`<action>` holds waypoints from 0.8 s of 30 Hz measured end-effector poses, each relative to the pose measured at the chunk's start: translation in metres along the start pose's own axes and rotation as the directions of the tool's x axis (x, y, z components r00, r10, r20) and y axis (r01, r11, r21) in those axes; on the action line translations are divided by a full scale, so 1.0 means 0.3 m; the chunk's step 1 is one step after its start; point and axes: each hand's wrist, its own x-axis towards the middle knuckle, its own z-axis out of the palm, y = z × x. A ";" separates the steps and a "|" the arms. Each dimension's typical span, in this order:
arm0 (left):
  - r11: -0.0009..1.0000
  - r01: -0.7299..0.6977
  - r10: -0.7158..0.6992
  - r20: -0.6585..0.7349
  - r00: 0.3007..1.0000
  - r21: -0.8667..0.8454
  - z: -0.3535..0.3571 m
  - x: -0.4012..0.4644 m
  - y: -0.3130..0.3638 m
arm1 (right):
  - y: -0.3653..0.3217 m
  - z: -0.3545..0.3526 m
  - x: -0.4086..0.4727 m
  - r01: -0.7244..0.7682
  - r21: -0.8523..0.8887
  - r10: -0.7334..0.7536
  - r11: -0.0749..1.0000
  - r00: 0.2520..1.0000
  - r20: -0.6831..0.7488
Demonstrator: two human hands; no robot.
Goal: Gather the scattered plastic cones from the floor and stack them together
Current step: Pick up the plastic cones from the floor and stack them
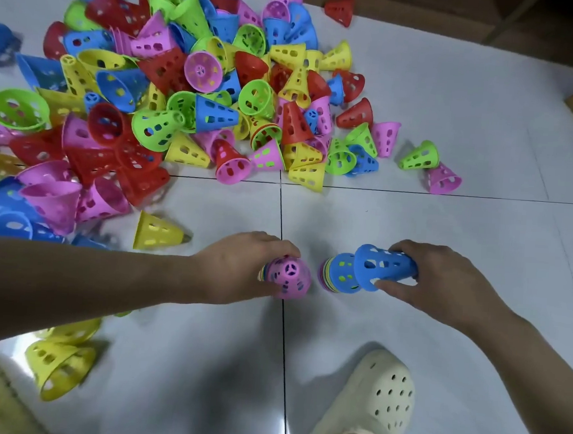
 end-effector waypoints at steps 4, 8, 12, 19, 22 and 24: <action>1.000 -0.003 0.002 0.025 1.000 0.021 -0.019 -0.022 -0.026 | -0.001 0.027 0.015 0.029 0.000 -0.029 1.000 0.999 0.021; 0.986 0.100 -0.102 0.008 0.995 0.133 -0.062 -0.073 -0.097 | -0.011 0.045 0.020 0.028 0.012 -0.029 1.000 0.999 0.032; 0.898 0.256 -0.278 0.011 0.960 0.357 -0.092 -0.154 -0.209 | -0.025 0.049 0.020 0.027 -0.007 -0.027 1.000 0.999 0.047; 0.729 0.397 -0.553 0.138 0.822 0.557 -0.056 -0.297 -0.267 | -0.083 0.036 0.038 0.042 -0.004 -0.042 0.999 0.999 0.026; 0.721 0.404 -0.561 0.133 0.817 0.563 -0.019 -0.317 -0.271 | -0.137 0.037 0.048 0.075 0.035 -0.075 0.997 0.997 0.014; 0.724 0.424 -0.573 0.131 0.809 0.545 -0.005 -0.322 -0.277 | -0.180 0.040 0.052 0.099 0.065 -0.101 0.993 0.995 0.020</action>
